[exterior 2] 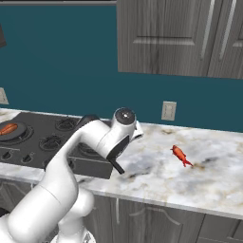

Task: Place both pans onto different burners. Then place the sweet potato and the fish on different pans.

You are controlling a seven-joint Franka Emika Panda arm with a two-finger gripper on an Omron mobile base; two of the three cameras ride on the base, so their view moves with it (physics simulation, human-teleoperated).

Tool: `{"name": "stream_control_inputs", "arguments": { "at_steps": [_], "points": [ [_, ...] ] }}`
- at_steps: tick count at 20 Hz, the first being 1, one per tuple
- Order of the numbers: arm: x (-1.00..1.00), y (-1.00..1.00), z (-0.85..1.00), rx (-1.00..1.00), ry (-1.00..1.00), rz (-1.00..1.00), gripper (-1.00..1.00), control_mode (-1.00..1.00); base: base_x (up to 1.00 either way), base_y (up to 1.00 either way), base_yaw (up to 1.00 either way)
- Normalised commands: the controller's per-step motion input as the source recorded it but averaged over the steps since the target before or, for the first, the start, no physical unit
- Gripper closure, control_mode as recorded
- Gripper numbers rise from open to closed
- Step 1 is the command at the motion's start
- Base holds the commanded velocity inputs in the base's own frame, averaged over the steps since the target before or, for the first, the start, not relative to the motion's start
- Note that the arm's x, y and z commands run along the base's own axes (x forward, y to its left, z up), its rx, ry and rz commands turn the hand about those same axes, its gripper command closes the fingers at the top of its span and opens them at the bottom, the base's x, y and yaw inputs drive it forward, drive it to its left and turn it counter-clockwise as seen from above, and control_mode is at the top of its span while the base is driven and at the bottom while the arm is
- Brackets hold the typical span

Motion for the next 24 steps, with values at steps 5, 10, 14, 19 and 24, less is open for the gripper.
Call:
{"name": "stream_control_inputs", "arguments": {
  "at_steps": [5, 10, 14, 19, 24],
  "points": [
    [-0.04, -0.37, 0.22, -0.01, 0.09, -0.17, -1.00, -1.00, 0.00, 0.00, 0.00],
    [0.01, -0.40, 0.25, -0.01, 0.13, -0.13, -1.00, -1.00, 0.00, 0.00, 0.00],
    [0.11, -0.24, 0.03, 0.00, 0.10, -0.09, -1.00, -1.00, 0.00, 0.00, 0.00],
    [0.16, -0.24, -0.16, -0.03, 0.01, -0.03, -1.00, -1.00, 0.00, 0.00, 0.00],
    [0.15, -0.33, -0.13, -0.02, 0.02, -0.02, -1.00, -1.00, 0.00, 0.00, 0.00]
  ]
}}
